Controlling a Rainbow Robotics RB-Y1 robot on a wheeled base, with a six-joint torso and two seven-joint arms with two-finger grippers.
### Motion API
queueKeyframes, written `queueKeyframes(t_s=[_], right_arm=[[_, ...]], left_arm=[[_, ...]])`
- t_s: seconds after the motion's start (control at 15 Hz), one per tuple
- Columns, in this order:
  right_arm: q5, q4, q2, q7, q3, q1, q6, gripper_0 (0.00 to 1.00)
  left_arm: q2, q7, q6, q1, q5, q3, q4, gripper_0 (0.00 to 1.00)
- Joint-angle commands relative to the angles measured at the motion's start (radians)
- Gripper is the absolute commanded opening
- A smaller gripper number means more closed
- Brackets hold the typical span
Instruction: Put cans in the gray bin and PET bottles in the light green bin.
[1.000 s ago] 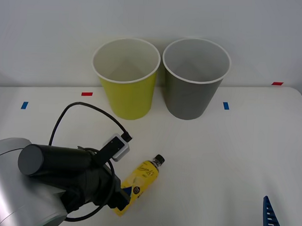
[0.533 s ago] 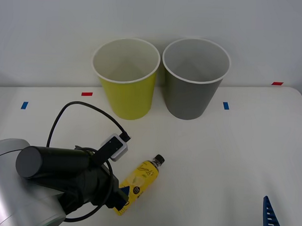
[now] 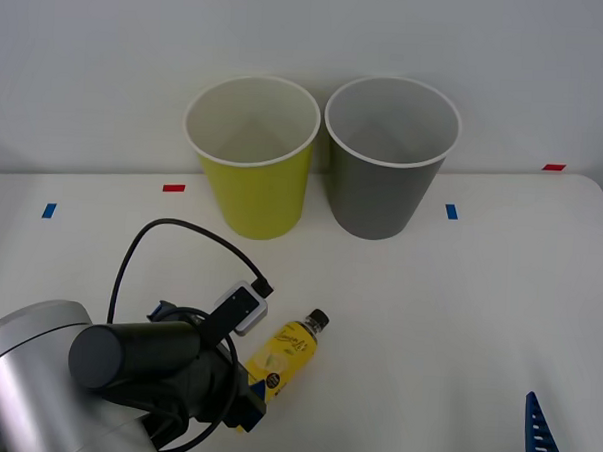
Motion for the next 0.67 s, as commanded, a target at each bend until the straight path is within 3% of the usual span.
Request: queueKeyframes(t_s=[0.07,0.67], right_arm=[[0.000,0.000,0.000,0.000,0.000,0.000,0.000,1.00],[0.000,0.000,0.000,0.000,0.000,0.000,0.000,1.00]], left_arm=[[0.018,-0.002,-0.003,-0.002,0.000,-0.002,0.000,1.00],[0.065,0.051,-0.028,-0.080,0.086,-0.002,0.023,1.00]])
